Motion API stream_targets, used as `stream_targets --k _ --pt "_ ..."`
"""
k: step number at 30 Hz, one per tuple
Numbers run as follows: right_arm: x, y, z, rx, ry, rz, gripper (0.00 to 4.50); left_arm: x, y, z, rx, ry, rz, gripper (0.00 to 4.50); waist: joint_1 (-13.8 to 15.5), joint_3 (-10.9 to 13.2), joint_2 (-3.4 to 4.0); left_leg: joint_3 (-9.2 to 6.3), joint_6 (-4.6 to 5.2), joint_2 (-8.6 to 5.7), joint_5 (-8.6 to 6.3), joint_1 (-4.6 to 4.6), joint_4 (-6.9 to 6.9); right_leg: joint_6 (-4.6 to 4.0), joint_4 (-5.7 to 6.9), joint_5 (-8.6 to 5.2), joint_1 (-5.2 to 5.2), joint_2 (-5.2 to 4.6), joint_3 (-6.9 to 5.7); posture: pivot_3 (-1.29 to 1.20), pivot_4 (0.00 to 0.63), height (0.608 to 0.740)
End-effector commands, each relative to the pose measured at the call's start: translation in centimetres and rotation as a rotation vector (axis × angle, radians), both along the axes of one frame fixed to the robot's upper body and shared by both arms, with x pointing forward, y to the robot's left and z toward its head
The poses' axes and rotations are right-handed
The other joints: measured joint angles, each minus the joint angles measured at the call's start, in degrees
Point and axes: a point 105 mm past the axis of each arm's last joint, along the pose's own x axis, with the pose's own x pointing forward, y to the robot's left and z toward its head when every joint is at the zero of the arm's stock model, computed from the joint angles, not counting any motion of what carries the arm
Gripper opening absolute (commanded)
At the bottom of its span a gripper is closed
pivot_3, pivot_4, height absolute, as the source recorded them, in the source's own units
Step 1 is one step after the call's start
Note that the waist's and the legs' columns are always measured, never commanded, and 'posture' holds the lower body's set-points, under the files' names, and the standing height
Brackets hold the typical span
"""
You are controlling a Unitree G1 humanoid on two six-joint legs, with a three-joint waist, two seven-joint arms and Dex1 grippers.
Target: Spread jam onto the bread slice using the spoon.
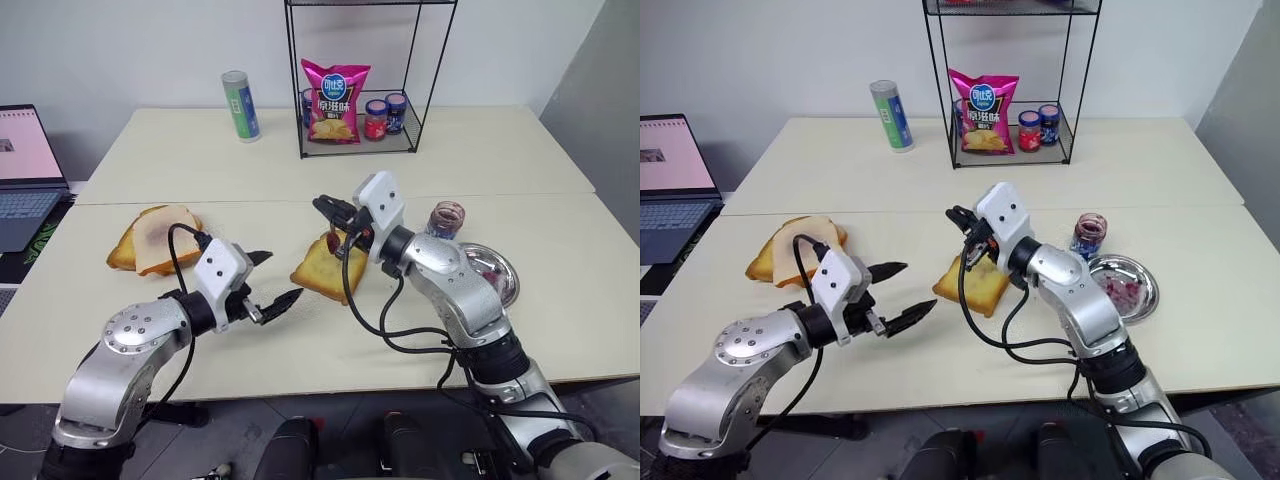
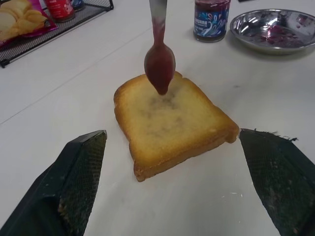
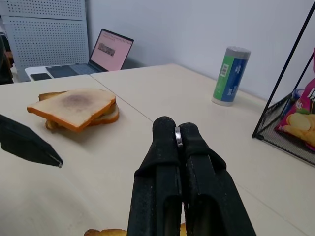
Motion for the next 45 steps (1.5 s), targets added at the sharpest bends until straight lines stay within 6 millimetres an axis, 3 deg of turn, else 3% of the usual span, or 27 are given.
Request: stream_targets --k 1,8,15,20,24,29,45 --pt "-0.3 0.0 1.0 0.034 -0.032 0.004 0.00 -0.1 -0.2 0.7 0.004 -0.032 -0.017 4.50 0.0 0.0 0.00 0.00 0.00 0.00 0.00 0.00 0.00 0.00 0.00 0.00 0.00 0.00 0.01 0.00 0.150 0.740" --pt "0.5 0.3 -0.4 0.016 -0.031 -0.011 0.00 -0.2 -0.2 0.8 0.006 -0.035 -0.015 4.50 0.0 0.0 0.00 -0.02 -0.01 0.00 0.00 0.01 0.01 0.00 0.02 0.00 0.01 0.01 0.00 0.00 0.150 0.740" --pt "1.0 -0.8 0.4 0.043 -0.042 -0.031 0.00 -0.1 0.1 0.9 0.015 -0.036 -0.006 4.50 0.0 0.0 0.00 -0.02 -0.02 0.00 0.00 0.01 0.00 0.00 0.02 0.00 0.00 0.01 0.00 0.00 0.150 0.740" --pt "1.3 -1.8 0.8 0.179 0.096 -0.059 0.00 -0.1 0.1 0.8 0.015 -0.033 -0.009 4.50 0.0 0.0 0.00 -0.02 -0.02 0.00 0.00 0.01 0.01 0.00 0.02 0.00 0.01 0.01 0.02 0.00 0.150 0.740" --pt "2.7 -3.4 -0.3 0.422 0.386 -0.151 0.00 -0.2 0.2 0.7 0.024 -0.032 -0.011 4.50 0.0 0.0 0.00 -0.06 -0.02 0.04 0.00 0.01 0.00 -0.01 0.07 0.00 0.00 0.01 0.03 0.00 0.150 0.740" --pt "3.6 -3.7 -1.4 0.630 0.634 -0.182 0.00 -0.2 0.1 0.7 0.025 -0.030 -0.017 4.50 0.1 0.0 0.00 -0.09 -0.03 0.01 0.00 0.01 -0.01 -0.02 0.06 0.00 0.01 0.01 0.02 0.00 0.150 0.740" --pt "4.6 -3.3 -4.6 0.665 0.761 -0.244 0.00 0.1 0.1 1.1 0.039 -0.047 -0.018 4.50 -0.1 0.0 0.01 -0.04 -0.02 0.01 0.00 0.01 -0.02 -0.03 0.06 -0.01 0.00 0.05 -0.02 0.00 0.150 0.740"
